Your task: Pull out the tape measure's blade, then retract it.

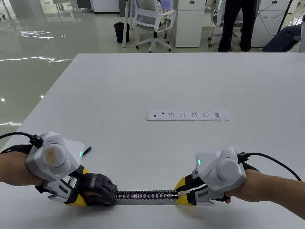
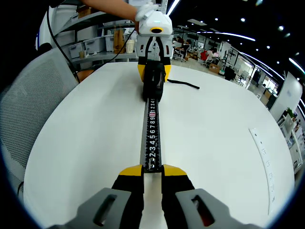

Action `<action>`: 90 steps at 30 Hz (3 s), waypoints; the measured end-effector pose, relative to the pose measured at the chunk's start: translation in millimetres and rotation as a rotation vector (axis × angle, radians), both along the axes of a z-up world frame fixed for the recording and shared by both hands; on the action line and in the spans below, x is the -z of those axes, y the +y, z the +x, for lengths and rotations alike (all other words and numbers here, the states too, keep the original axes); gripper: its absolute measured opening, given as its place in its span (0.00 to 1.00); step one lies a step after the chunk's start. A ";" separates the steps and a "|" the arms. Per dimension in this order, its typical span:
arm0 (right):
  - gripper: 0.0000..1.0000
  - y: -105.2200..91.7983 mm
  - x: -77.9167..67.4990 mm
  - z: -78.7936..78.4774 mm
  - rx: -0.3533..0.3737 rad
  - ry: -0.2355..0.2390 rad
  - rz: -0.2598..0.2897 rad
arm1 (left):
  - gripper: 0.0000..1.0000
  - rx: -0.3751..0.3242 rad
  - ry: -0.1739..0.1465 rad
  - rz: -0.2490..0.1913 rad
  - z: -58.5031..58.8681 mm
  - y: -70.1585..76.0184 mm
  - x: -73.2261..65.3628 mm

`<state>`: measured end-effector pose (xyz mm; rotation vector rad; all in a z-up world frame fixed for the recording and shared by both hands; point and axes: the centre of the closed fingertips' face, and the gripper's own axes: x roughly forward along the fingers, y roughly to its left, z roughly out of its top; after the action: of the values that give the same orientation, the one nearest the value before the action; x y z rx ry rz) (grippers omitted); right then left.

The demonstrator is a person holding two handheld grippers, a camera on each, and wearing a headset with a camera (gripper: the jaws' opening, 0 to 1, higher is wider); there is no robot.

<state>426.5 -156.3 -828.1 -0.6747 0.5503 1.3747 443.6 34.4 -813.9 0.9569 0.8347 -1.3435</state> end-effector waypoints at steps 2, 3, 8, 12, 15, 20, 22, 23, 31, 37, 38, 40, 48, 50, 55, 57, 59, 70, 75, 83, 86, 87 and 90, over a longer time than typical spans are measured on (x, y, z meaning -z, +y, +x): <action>0.12 -0.7 0.2 -0.5 -0.001 0.001 -0.001 | 0.28 0.001 -0.001 0.000 -0.2 -0.2 0.0; 0.12 -0.9 0.1 -0.8 0.000 0.001 -0.001 | 0.28 0.002 -0.001 0.001 -0.2 -0.2 0.0; 0.12 -2.0 0.0 -1.0 0.000 -0.001 -0.002 | 0.28 0.000 -0.002 -0.002 -1.1 -0.3 -0.3; 0.12 -3.6 -0.5 -1.6 0.001 -0.001 -0.002 | 0.28 0.000 -0.002 -0.002 -1.1 -0.2 -0.2; 0.12 -4.4 0.0 -1.3 0.002 -0.002 -0.004 | 0.28 0.000 -0.002 -0.003 -1.2 -0.2 -0.1; 0.12 -6.0 -0.3 -1.8 0.003 -0.001 -0.005 | 0.28 0.000 -0.002 -0.003 -1.6 -0.3 -0.5; 0.12 -6.7 -0.1 -1.4 0.003 -0.004 -0.006 | 0.28 0.000 -0.002 -0.003 -1.5 -0.1 -0.6; 0.12 -7.0 -0.4 -1.2 0.004 -0.006 -0.006 | 0.28 0.000 -0.002 -0.003 -1.5 0.0 -0.7; 0.12 -9.1 0.0 -1.8 0.003 -0.009 -0.009 | 0.28 0.000 -0.002 -0.005 -1.5 0.0 -0.6; 0.12 -11.3 0.0 -2.4 0.003 -0.009 -0.010 | 0.28 0.005 -0.002 0.000 -1.3 0.3 -0.3; 0.12 -11.7 0.0 -2.3 0.003 -0.010 -0.011 | 0.28 0.005 -0.002 0.001 -1.3 0.3 -0.4; 0.12 -12.9 0.0 -2.6 0.004 -0.010 -0.012 | 0.28 0.005 -0.002 0.000 -1.3 0.2 -0.3; 0.12 -16.2 0.2 -2.0 0.005 -0.009 -0.015 | 0.28 0.003 -0.002 -0.001 -0.6 0.3 0.1; 0.12 -17.1 0.3 -1.8 0.004 -0.010 -0.017 | 0.28 0.003 -0.002 -0.002 -0.5 0.1 0.1; 0.12 -19.5 0.3 -1.7 0.003 -0.011 -0.018 | 0.28 0.003 -0.003 -0.001 -0.5 -0.1 -0.1; 0.12 -20.3 0.4 -1.4 0.002 -0.012 -0.020 | 0.28 0.002 -0.003 -0.001 -0.5 -0.2 -0.2; 0.12 -21.0 -0.1 -1.5 0.002 -0.012 -0.021 | 0.28 0.002 -0.003 -0.001 -0.3 -0.2 -0.1; 0.12 -25.6 -0.7 -2.5 0.004 -0.014 -0.026 | 0.28 0.000 -0.004 -0.001 -0.2 -0.4 -0.2; 0.12 -27.3 -0.3 -2.9 0.004 -0.012 -0.027 | 0.28 -0.001 -0.006 0.000 0.0 -0.4 -0.3; 0.12 -30.3 -0.4 -2.9 0.005 -0.013 -0.028 | 0.28 0.000 -0.007 0.002 0.5 0.1 0.3; 0.12 -31.5 0.3 -2.4 0.005 -0.014 -0.030 | 0.28 0.001 -0.007 0.002 0.6 0.3 0.6; 0.12 -31.7 0.1 -2.6 0.005 -0.014 -0.030 | 0.28 0.001 -0.007 0.002 0.7 0.4 0.6; 0.12 -32.6 0.0 -2.8 0.006 -0.013 -0.031 | 0.28 0.001 -0.006 0.001 1.0 0.6 0.9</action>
<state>423.7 -188.9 -828.1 -0.7063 0.5644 1.3574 444.5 34.9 -814.8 0.9618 0.8305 -1.3401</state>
